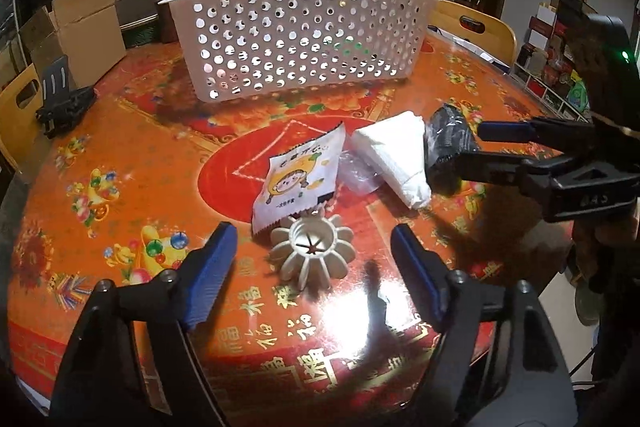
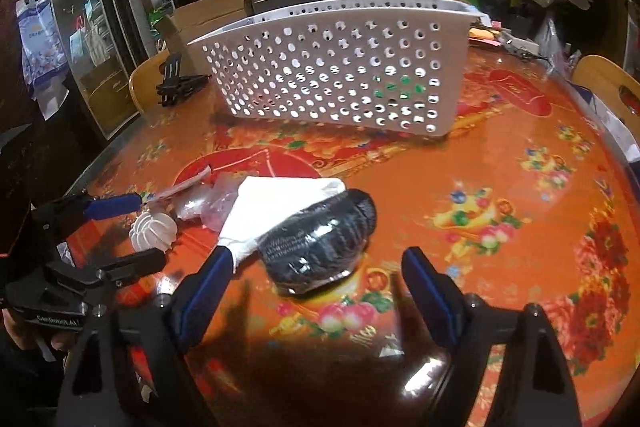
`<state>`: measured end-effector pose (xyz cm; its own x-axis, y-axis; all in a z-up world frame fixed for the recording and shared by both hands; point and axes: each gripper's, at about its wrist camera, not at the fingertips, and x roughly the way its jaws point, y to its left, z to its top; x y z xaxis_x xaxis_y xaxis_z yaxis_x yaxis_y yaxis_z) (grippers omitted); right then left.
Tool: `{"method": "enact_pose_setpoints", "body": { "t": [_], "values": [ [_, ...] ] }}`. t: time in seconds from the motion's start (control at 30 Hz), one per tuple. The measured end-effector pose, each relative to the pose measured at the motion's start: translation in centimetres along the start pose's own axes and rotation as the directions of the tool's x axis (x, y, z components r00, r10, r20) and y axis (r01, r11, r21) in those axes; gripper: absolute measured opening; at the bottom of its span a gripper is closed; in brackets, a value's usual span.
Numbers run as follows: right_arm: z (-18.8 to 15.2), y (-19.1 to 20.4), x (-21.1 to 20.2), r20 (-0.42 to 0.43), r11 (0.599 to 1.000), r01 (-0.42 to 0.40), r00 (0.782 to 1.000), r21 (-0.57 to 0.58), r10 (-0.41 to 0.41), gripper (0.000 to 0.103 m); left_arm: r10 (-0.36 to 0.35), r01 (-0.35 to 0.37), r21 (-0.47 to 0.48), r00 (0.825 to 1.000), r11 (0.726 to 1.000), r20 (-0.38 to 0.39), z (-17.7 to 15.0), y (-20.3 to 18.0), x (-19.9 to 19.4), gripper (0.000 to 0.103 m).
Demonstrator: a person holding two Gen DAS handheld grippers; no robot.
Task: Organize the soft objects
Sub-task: 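Grasp the black wrapped bundle with the right tool while the left tool grasps the white ribbed ball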
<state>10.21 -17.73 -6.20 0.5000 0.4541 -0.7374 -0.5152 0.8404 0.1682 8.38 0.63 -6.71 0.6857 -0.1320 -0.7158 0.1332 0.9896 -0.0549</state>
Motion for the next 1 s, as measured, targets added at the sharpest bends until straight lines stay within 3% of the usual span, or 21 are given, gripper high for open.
{"method": "enact_pose_setpoints", "body": {
  "t": [0.37,0.47,1.0],
  "values": [
    [0.5,0.4,1.7,-0.028,1.0,-0.018,0.999,-0.005,0.018,0.06,0.001,-0.002,0.04,1.0,0.999,0.021,-0.4,-0.5,-0.1,0.041],
    [0.4,0.4,1.6,-0.03,1.0,-0.021,0.999,-0.006,0.021,0.058,-0.025,0.024,0.036,0.999,0.999,0.025,-0.5,-0.3,-0.3,0.041],
    [0.1,-1.2,-0.8,0.01,1.0,0.023,1.0,0.012,-0.023,0.057,0.007,-0.01,0.031,0.995,0.999,0.098,-0.5,0.7,-3.4,0.041]
  ]
}}
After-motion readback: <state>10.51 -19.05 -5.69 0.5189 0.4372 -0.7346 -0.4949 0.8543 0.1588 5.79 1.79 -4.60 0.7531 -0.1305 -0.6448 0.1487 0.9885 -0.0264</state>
